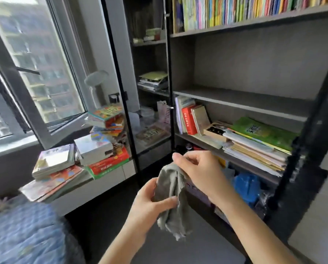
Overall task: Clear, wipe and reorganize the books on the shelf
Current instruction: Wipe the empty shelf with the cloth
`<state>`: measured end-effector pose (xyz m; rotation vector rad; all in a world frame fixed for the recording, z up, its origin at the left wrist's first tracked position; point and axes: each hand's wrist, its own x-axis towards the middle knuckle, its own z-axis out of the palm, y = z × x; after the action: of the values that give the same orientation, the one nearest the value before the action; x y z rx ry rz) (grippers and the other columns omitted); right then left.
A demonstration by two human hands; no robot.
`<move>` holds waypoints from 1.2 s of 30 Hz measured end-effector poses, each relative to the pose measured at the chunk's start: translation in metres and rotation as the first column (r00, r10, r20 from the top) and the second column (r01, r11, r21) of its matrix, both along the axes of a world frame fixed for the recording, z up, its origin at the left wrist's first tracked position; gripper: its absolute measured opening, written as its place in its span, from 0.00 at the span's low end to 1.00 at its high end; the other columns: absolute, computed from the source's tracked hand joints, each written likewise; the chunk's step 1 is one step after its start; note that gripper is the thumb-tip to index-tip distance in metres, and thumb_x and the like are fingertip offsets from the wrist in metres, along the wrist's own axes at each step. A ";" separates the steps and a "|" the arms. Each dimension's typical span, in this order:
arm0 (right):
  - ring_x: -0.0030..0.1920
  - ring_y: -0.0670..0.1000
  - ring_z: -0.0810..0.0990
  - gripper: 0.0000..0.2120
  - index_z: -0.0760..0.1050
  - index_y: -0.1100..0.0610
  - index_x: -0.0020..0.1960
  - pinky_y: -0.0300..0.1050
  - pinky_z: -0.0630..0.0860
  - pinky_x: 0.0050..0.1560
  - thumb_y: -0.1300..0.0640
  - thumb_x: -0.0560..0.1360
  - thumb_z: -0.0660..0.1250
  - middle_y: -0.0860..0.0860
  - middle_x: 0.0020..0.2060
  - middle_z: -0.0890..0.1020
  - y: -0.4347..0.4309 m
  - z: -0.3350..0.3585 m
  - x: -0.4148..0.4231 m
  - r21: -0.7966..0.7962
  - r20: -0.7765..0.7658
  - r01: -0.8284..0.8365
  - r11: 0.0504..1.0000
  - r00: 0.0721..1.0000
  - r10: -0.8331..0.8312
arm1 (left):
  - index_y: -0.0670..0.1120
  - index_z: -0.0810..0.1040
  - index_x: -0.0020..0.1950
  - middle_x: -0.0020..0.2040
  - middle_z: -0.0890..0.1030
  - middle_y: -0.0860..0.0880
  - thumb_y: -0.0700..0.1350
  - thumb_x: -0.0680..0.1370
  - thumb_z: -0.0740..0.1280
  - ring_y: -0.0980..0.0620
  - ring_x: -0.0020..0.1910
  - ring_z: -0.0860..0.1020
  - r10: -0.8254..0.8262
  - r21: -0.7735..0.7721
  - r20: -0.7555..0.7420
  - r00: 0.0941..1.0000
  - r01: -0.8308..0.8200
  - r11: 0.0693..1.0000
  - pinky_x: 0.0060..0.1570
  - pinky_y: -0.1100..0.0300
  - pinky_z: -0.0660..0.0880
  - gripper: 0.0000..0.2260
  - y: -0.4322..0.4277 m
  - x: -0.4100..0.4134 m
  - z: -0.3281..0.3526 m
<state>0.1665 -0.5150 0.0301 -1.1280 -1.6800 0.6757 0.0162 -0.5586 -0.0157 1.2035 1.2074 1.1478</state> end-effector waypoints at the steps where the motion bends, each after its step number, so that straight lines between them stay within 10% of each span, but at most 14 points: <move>1: 0.27 0.45 0.65 0.26 0.66 0.64 0.28 0.41 0.61 0.31 0.48 0.76 0.67 0.50 0.23 0.66 0.018 0.005 -0.003 -0.031 -0.036 0.002 1.000 0.999 -0.003 | 0.53 0.82 0.46 0.47 0.85 0.48 0.39 0.69 0.75 0.48 0.49 0.83 0.035 0.027 -0.028 0.999 -0.034 0.999 0.52 0.49 0.79 0.11 0.016 -0.003 0.004; 8: 0.31 0.53 0.66 0.33 0.68 0.74 0.38 0.47 0.62 0.36 0.42 0.69 0.71 0.57 0.30 0.69 0.160 0.042 0.000 -0.118 -0.341 0.020 0.993 0.938 -0.059 | 0.51 0.82 0.36 0.34 0.81 0.52 0.43 0.71 0.75 0.58 0.33 0.78 0.098 0.237 -0.288 0.953 -0.028 0.971 0.36 0.64 0.74 0.06 0.152 -0.042 0.043; 12: 0.31 0.52 0.65 0.30 0.68 0.75 0.38 0.44 0.61 0.34 0.46 0.73 0.71 0.57 0.29 0.68 0.224 0.058 0.012 -0.041 -0.278 0.106 0.993 0.954 -0.113 | 0.52 0.81 0.36 0.36 0.81 0.45 0.53 0.64 0.73 0.53 0.33 0.78 0.106 0.325 -0.342 0.934 0.012 0.946 0.38 0.59 0.73 0.07 0.234 -0.053 0.060; 19: 0.31 0.52 0.73 0.24 0.74 0.66 0.33 0.45 0.66 0.35 0.46 0.75 0.68 0.65 0.29 0.75 0.327 0.051 0.046 -0.025 -0.122 0.357 0.934 0.926 -0.357 | 0.50 0.81 0.35 0.33 0.81 0.53 0.44 0.72 0.74 0.60 0.30 0.76 0.128 0.441 -0.437 0.890 0.088 0.893 0.33 0.68 0.71 0.06 0.393 -0.032 0.063; 30: 0.29 0.52 0.80 0.16 0.76 0.69 0.40 0.58 0.82 0.34 0.56 0.76 0.68 0.67 0.34 0.75 0.463 0.030 0.111 -0.087 -0.098 0.733 0.675 0.668 -0.738 | 0.50 0.79 0.40 0.35 0.79 0.56 0.44 0.73 0.74 0.60 0.36 0.76 -0.255 0.367 -0.478 0.841 0.455 0.811 0.41 0.66 0.70 0.05 0.617 0.058 0.062; 36: 0.33 0.57 0.76 0.16 0.72 0.63 0.33 0.53 0.76 0.39 0.55 0.75 0.68 0.54 0.27 0.74 0.536 0.070 0.163 0.243 -0.125 0.912 0.329 0.366 -0.922 | 0.47 0.81 0.43 0.36 0.79 0.53 0.43 0.73 0.73 0.55 0.37 0.78 -0.419 0.281 -0.264 0.869 0.485 0.828 0.40 0.62 0.77 0.03 0.681 0.140 0.084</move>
<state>0.3290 0.0211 0.1004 -1.6321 -0.8071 -0.3440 0.1560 0.1221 0.0686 1.7902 0.8007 0.9075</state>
